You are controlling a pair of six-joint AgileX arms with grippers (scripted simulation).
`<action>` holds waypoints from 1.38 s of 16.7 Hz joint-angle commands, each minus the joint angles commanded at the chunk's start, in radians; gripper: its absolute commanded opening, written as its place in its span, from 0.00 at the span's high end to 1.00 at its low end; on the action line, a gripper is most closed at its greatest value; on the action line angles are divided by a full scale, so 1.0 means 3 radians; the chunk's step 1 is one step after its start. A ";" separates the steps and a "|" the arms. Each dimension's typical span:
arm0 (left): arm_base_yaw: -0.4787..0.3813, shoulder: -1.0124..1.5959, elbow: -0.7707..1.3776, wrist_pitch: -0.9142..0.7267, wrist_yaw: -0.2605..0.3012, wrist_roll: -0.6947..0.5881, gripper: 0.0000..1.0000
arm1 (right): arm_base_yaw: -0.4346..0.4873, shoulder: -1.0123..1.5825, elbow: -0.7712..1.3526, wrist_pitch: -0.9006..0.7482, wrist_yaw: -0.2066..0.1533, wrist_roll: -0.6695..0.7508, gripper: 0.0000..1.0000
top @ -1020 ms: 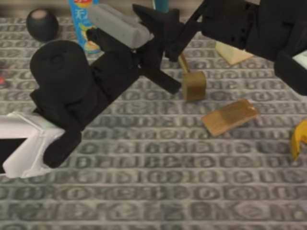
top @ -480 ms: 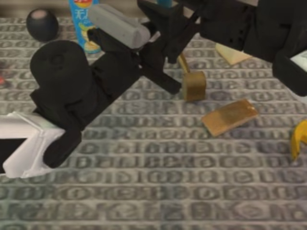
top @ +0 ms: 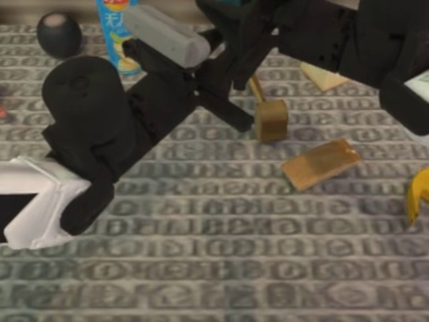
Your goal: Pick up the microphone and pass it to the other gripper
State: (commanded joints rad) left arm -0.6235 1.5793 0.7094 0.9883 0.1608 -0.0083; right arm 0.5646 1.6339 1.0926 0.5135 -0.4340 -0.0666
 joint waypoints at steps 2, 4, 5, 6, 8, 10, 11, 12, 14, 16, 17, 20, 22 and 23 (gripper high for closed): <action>0.0000 0.0000 0.0000 0.0000 0.0000 0.0000 1.00 | 0.0000 0.0000 0.0000 0.0000 0.0000 0.0000 1.00; 0.0000 0.0000 0.0000 0.0000 0.0000 0.0000 1.00 | 0.0000 0.0000 0.0000 0.0000 0.0000 0.0000 1.00; 0.0000 0.0000 0.0000 0.0000 0.0000 0.0000 1.00 | 0.0000 0.0000 0.0000 0.0000 0.0000 0.0000 1.00; 0.0000 0.0000 0.0000 0.0000 0.0000 0.0000 0.92 | 0.0000 0.0000 0.0000 0.0000 0.0000 0.0000 1.00; 0.0000 0.0000 0.0000 0.0000 0.0000 0.0000 0.77 | 0.0000 0.0000 0.0000 0.0000 0.0000 0.0000 1.00; 0.0000 0.0000 0.0000 0.0000 0.0000 0.0000 0.62 | 0.0000 0.0000 0.0000 0.0000 0.0000 0.0000 1.00; 0.0000 0.0000 0.0000 0.0000 0.0000 0.0000 0.55 | 0.0000 0.0000 0.0000 0.0000 0.0000 0.0000 1.00; 0.0000 0.0000 0.0000 0.0000 0.0000 0.0000 0.47 | 0.0000 0.0000 0.0000 0.0000 0.0000 0.0000 1.00; 0.0000 0.0000 0.0000 0.0000 0.0000 0.0000 0.32 | 0.0000 0.0000 0.0000 0.0000 0.0000 0.0000 1.00; 0.0000 0.0000 0.0000 0.0000 0.0000 0.0000 0.17 | 0.0000 0.0000 0.0000 0.0000 0.0000 0.0000 1.00; 0.0000 0.0000 0.0000 0.0000 0.0000 0.0000 0.10 | 0.0000 0.0000 0.0000 0.0000 0.0000 0.0000 1.00; 0.0000 0.0000 0.0000 0.0000 0.0000 0.0000 0.00 | 0.0000 0.0000 0.0000 0.0000 0.0000 0.0000 1.00; 0.0000 0.0000 0.0000 0.0000 0.0000 0.0000 0.00 | 0.0000 0.0000 0.0000 0.0000 0.0000 0.0000 1.00; 0.0000 0.0000 0.0000 0.0000 0.0000 0.0000 0.00 | 0.0000 0.0000 0.0000 0.0000 0.0000 0.0000 1.00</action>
State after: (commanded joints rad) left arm -0.6235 1.5793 0.7094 0.9883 0.1608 -0.0083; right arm 0.5646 1.6339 1.0926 0.5135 -0.4340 -0.0666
